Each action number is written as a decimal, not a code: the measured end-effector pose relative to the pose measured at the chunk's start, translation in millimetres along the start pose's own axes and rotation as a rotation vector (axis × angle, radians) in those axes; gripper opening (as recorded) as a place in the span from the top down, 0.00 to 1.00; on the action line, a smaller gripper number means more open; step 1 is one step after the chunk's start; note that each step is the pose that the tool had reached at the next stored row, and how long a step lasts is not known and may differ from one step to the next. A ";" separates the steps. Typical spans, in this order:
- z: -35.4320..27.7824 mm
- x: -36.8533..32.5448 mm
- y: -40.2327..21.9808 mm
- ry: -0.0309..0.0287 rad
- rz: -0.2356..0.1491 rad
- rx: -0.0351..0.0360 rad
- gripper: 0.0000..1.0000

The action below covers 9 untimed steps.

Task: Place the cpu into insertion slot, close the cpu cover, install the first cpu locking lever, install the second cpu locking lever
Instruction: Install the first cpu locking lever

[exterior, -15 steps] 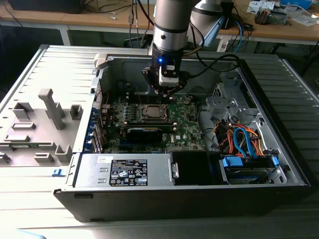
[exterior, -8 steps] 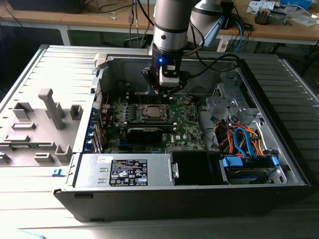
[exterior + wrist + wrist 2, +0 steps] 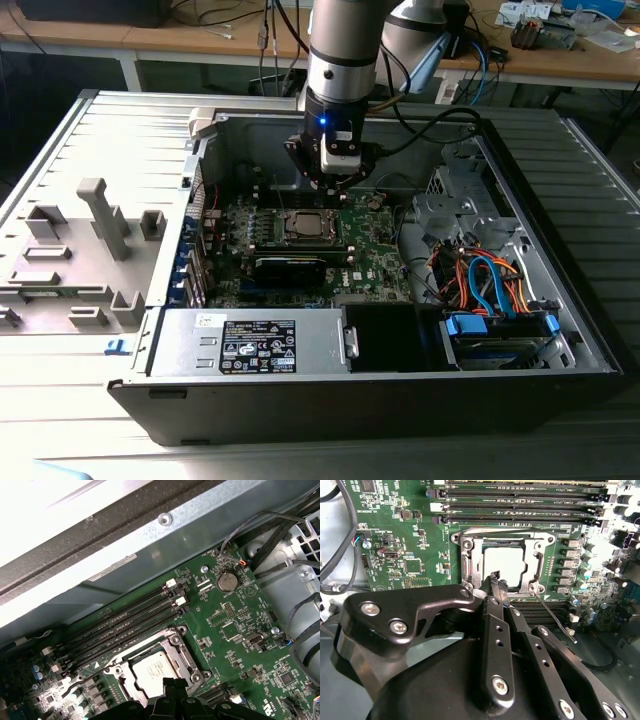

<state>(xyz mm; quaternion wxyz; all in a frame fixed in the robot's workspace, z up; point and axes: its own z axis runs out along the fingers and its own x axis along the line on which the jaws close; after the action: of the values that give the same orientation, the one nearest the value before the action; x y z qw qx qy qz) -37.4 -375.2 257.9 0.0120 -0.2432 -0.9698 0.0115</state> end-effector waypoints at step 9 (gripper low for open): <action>0.0 0.0 0.0 -0.0005 -0.016 0.0003 0.89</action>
<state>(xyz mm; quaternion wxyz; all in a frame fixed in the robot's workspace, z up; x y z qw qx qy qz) -37.4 -375.2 257.9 0.0119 -0.2355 -0.9717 0.0116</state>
